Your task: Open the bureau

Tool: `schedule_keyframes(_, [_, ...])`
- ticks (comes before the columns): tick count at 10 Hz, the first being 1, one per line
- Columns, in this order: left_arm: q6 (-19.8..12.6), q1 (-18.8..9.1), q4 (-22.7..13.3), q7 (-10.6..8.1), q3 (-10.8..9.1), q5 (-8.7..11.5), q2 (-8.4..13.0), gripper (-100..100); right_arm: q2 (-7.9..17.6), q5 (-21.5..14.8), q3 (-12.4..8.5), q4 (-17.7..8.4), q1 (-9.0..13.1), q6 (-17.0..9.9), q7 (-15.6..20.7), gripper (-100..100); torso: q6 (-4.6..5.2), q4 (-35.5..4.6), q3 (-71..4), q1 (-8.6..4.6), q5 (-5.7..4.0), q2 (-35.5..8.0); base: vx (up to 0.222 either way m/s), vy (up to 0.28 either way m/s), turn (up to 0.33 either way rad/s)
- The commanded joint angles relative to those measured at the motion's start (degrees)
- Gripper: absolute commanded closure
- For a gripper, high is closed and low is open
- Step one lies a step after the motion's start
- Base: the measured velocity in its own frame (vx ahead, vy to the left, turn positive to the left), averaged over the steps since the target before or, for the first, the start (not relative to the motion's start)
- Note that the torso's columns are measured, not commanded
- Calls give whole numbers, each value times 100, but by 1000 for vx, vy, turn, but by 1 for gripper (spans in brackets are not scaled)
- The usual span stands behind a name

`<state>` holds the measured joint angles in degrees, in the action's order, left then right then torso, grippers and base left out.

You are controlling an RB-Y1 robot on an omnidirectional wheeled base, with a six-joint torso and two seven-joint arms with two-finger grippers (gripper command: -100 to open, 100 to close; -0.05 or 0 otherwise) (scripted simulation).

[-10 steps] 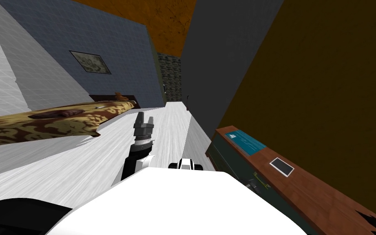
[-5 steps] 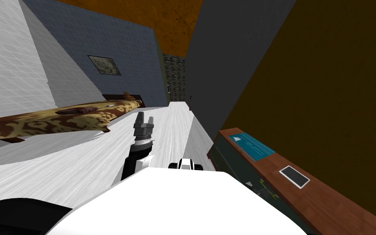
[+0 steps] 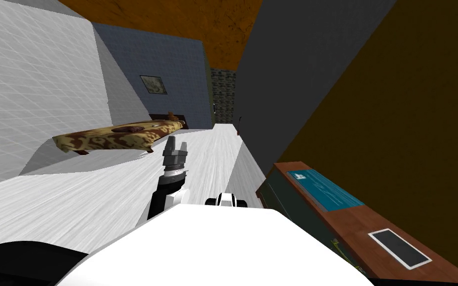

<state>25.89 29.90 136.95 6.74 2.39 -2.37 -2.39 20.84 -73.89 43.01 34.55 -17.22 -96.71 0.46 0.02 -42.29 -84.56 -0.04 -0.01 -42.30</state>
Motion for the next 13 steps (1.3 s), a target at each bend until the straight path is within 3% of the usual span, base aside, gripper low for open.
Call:
schedule_keyframes(1, [0, 0, 0, 0, 0, 0, 0, 0, -25, -112, 260, -195, -329, -61, -157, -100, -2, 0, -1, 3, 0, 2, -17, -27, 272])
schedule_keyframes(3, [0, 1, 0, 0, 0, 0, 0, 0, -25, -112, 260, -195, -329, -61, -157, -100, 0, 2, -3, 8, 2, 6, -8, -10, 26])
schedule_keyframes(4, [0, 1, 0, 0, 0, 0, 0, 0, -9, -201, 461, -243, -620, -126, -242, -100, -1, 2, -4, 10, 2, 7, -13, -8, 308])
schedule_keyframes(7, [0, 0, 0, 0, 0, 0, 0, 0, 14, -332, 773, -323, -1096, -214, -376, -100, -2, -1, 2, -1, -2, -1, -25, -29, 330])
schedule_keyframes(8, [0, 0, 0, 0, 0, 0, 0, 0, 14, -332, 773, -323, -1096, -214, -376, -100, -2, 0, 0, 2, 0, 0, -19, -18, 47])
schedule_keyframes(10, [0, 1, 0, 0, 0, 0, 0, 0, 26, -410, 984, -386, -1423, -256, -471, -100, -3, 2, -3, 8, 2, 5, -18, -15, 201])
schedule_keyframes(11, [0, 0, 0, 0, 0, 0, 0, 0, 26, -410, 984, -386, -1426, -256, -471, -100, -5, 1, -2, 6, 2, 3, -15, -14, 125])
schedule_keyframes(13, [0, 0, 0, 0, 0, 0, 0, 0, 35, -475, 1195, -459, -1764, -281, -569, -100, -4, 1, -2, 4, 1, 2, -16, -14, 269])
